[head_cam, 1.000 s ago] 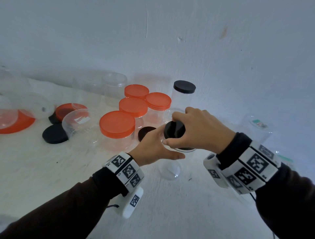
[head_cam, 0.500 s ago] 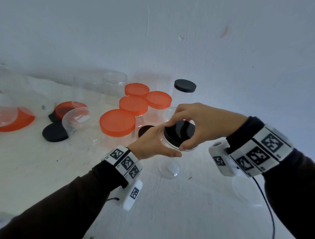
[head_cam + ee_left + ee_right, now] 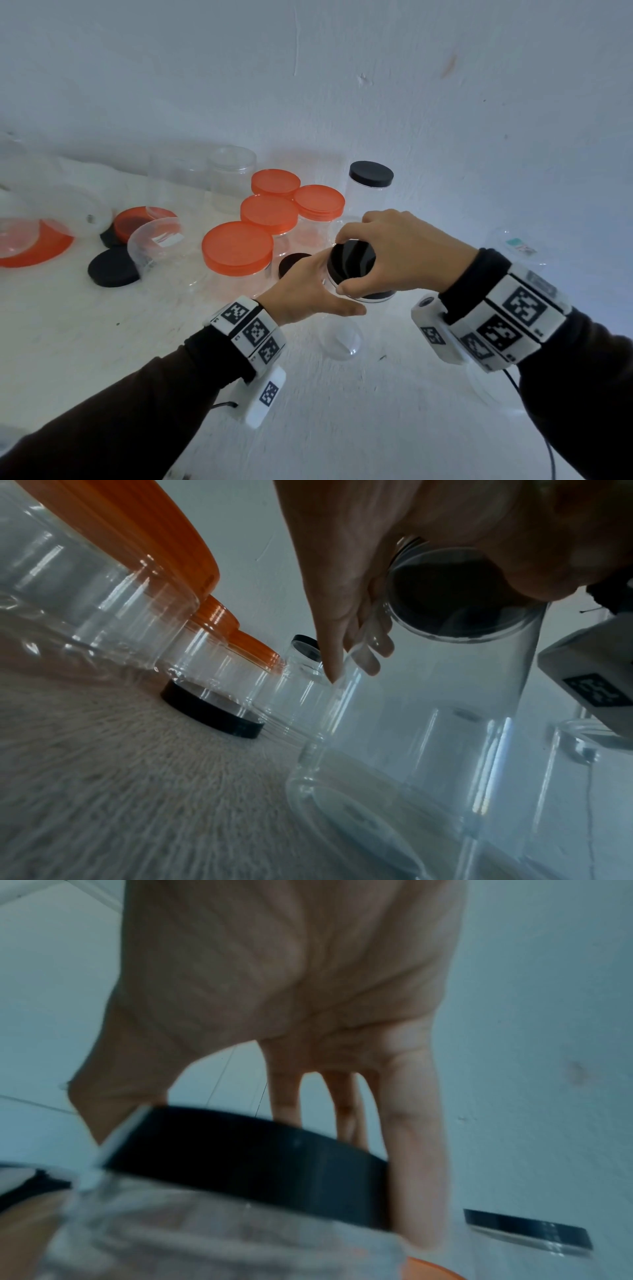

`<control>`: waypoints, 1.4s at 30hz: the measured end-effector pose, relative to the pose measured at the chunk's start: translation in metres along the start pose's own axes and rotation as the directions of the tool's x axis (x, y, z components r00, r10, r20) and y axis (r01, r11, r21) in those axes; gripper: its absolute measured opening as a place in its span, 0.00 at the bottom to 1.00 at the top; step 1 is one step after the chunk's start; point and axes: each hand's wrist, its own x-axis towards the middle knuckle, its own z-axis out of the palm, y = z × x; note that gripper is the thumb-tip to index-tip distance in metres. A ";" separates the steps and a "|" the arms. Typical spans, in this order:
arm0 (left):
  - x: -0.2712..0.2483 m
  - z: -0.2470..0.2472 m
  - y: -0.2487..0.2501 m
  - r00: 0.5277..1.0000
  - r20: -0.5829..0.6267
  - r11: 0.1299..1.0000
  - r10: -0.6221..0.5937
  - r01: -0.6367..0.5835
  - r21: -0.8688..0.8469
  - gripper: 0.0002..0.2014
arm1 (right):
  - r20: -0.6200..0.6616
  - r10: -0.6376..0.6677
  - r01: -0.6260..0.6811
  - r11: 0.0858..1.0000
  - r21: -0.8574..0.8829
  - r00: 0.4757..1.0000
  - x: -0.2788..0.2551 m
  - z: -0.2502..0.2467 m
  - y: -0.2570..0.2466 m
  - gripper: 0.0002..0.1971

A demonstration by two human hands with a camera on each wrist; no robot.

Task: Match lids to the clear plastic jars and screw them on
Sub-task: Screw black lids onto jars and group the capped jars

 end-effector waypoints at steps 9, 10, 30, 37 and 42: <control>0.003 -0.008 0.006 0.990 0.137 0.999 -0.017 0.023 -0.038 0.34 | 0.140 -0.163 0.138 0.976 0.170 0.977 0.000 -0.010 0.013 0.30; 0.003 -0.008 0.006 0.991 0.130 0.999 -0.014 0.019 -0.037 0.33 | 0.116 -0.160 0.141 0.977 0.159 0.980 0.000 -0.008 0.011 0.29; -0.001 -0.022 -0.005 0.971 0.237 0.991 -0.035 0.003 0.134 0.39 | 0.008 -0.036 0.033 0.974 0.224 0.999 -0.018 0.016 0.009 0.36; -0.009 -0.064 -0.002 0.998 -0.066 0.952 0.001 0.019 0.305 0.20 | -0.042 0.238 -0.229 0.962 0.149 0.970 -0.030 0.027 0.024 0.36; -0.006 -0.088 -0.014 0.911 -0.308 0.773 0.275 -0.019 0.634 0.16 | -0.136 0.379 -0.360 0.922 0.146 0.915 -0.024 0.041 0.037 0.31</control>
